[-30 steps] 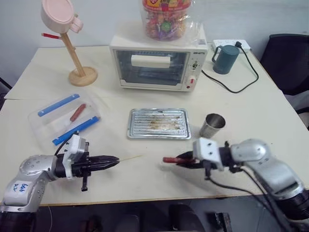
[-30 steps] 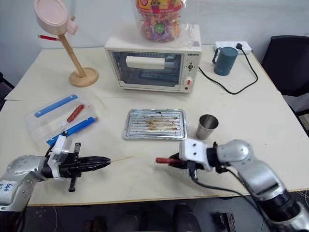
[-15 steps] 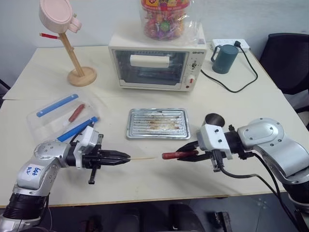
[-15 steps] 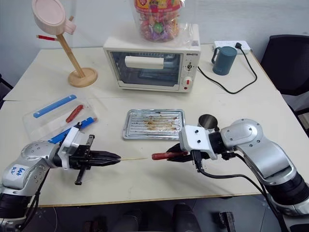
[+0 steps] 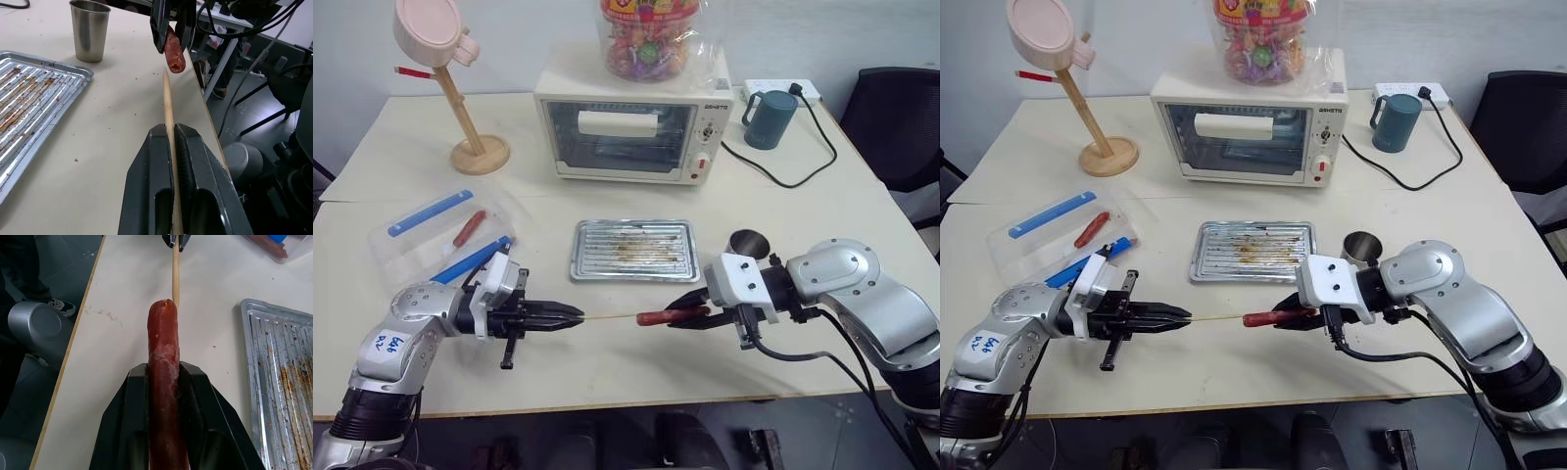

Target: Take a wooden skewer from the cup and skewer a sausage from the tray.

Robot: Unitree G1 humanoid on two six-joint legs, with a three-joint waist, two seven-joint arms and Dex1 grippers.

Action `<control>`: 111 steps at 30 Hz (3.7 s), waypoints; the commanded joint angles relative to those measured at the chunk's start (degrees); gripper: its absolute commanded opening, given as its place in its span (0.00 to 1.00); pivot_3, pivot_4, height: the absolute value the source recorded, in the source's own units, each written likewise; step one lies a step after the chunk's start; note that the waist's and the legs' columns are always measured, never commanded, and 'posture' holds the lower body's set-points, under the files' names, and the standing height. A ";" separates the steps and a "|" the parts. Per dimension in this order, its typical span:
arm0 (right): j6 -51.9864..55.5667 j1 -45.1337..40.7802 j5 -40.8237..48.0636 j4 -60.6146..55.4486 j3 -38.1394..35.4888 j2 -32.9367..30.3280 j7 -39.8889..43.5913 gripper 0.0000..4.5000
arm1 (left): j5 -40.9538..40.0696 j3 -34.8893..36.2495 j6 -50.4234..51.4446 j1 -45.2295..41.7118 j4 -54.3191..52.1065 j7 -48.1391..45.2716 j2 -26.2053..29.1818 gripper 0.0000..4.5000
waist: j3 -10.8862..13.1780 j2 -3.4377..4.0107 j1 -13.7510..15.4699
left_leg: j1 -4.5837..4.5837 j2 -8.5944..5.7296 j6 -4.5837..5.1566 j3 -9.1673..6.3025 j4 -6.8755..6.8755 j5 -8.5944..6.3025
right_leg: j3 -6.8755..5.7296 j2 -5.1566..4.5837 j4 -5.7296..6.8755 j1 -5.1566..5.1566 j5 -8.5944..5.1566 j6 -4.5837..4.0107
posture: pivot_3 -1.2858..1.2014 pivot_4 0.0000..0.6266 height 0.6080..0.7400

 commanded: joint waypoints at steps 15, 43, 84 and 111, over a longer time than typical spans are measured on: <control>-0.42 -0.70 0.02 0.36 0.63 0.82 -0.20 0.19 | -0.68 0.12 1.76 0.44 -2.41 -0.04 0.34 0.00 | 0.00 0.00 0.01 | 0.00 0.00 0.00 0.00 0.01 0.00 | -0.01 0.00 0.01 0.00 0.00 0.00 | 0.52 0.24 1.00; -1.49 -0.29 -0.28 1.46 0.50 0.83 0.09 0.19 | 0.02 -0.20 1.60 0.52 -1.61 0.18 0.35 0.00 | 0.00 0.00 0.00 | 0.00 0.00 0.00 0.00 0.00 0.00 | 0.00 0.00 0.01 0.00 0.00 0.00 | 0.52 0.24 1.00; 1.33 -6.93 -2.45 1.90 6.24 9.12 -1.70 0.19 | 1.71 -4.60 0.47 -3.10 0.46 2.73 -5.97 0.00 | 0.00 0.00 -0.05 | -0.01 -0.01 0.00 0.00 0.14 0.00 | -0.02 0.00 0.08 -0.01 0.00 0.00 | 0.52 0.24 1.00; -8.90 20.75 17.91 -7.70 -29.34 16.74 -15.30 1.00 | -15.57 30.49 4.11 16.39 -9.36 29.83 -13.95 0.00 | -0.03 -0.05 1.24 | 0.04 -0.01 0.02 0.02 0.11 -0.02 | 0.05 -0.02 0.05 0.08 0.02 0.03 | 0.52 0.24 1.00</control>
